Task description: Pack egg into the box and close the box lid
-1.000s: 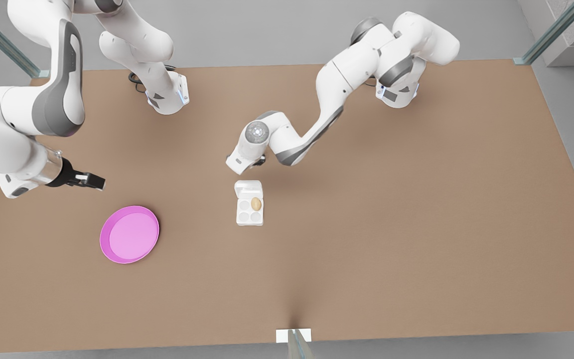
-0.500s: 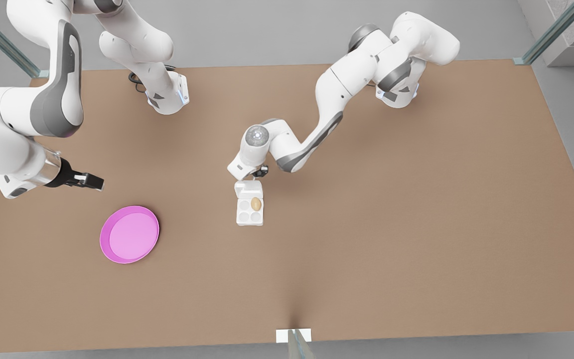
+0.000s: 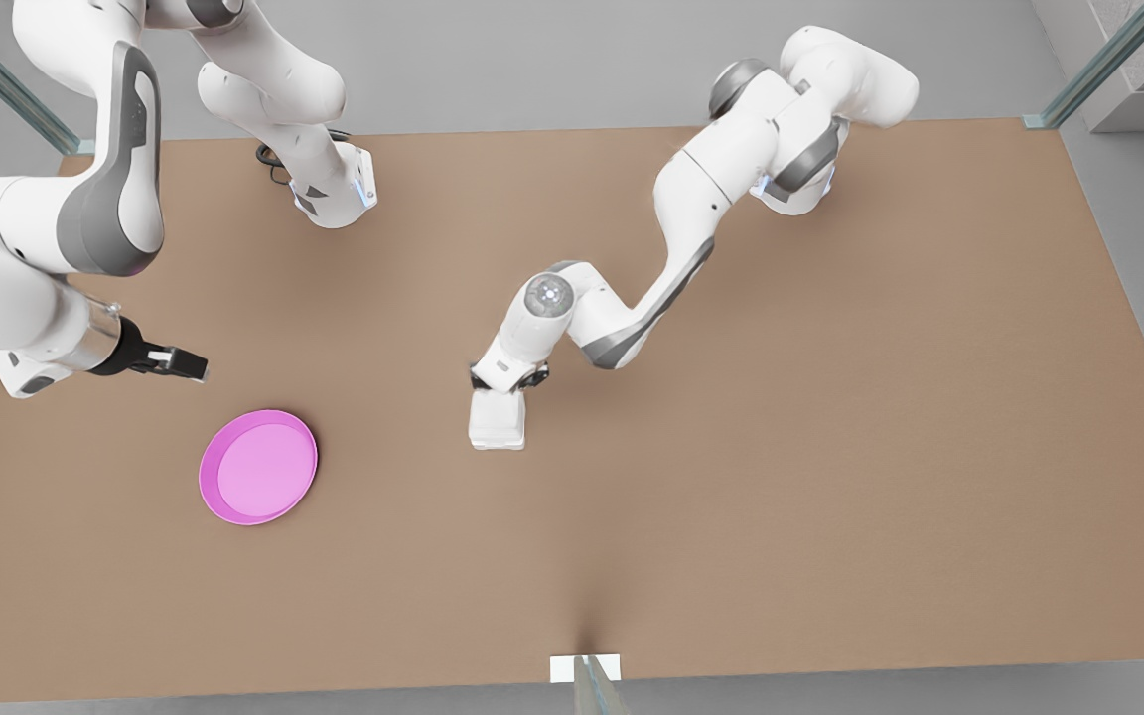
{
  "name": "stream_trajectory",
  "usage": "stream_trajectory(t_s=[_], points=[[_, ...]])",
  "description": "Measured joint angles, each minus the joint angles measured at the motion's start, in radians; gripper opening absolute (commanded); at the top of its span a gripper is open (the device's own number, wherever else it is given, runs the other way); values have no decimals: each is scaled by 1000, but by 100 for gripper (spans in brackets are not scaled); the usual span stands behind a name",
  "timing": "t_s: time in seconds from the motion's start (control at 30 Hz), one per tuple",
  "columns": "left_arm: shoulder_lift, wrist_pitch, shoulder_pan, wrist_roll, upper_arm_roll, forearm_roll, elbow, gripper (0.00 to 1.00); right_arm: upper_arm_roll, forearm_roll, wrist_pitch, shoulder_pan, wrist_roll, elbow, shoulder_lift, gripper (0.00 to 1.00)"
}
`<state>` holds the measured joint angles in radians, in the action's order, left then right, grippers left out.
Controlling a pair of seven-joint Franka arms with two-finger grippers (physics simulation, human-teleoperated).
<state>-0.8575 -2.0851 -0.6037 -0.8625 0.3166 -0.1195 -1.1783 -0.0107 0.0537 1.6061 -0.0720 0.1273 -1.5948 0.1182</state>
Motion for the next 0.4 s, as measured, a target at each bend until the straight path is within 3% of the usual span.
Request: stream_trajectory(t_s=[0.03, 0.1, 0.17, 0.23, 0.27, 0.4], points=[[115, 327, 134, 196, -9, 34, 0, 100, 1, 1, 0, 1, 0, 0, 0, 100], [236, 648, 333, 570, -125, 64, 1, 100, 1, 7, 0, 0, 0, 0, 0, 100], [315, 691, 350, 706, -320, 70, -7, 100, 2, 8, 0, 0, 0, -1, 0, 100], [385, 684, 419, 784, -335, 84, -67, 100, 2, 8, 0, 0, 0, -1, 0, 100], [563, 499, 494, 900, -331, 108, -316, 100, 2, 8, 0, 0, 0, -1, 0, 100], [594, 479, 485, 902, -335, 150, -357, 100, 2, 8, 0, 0, 0, -1, 0, 100]])
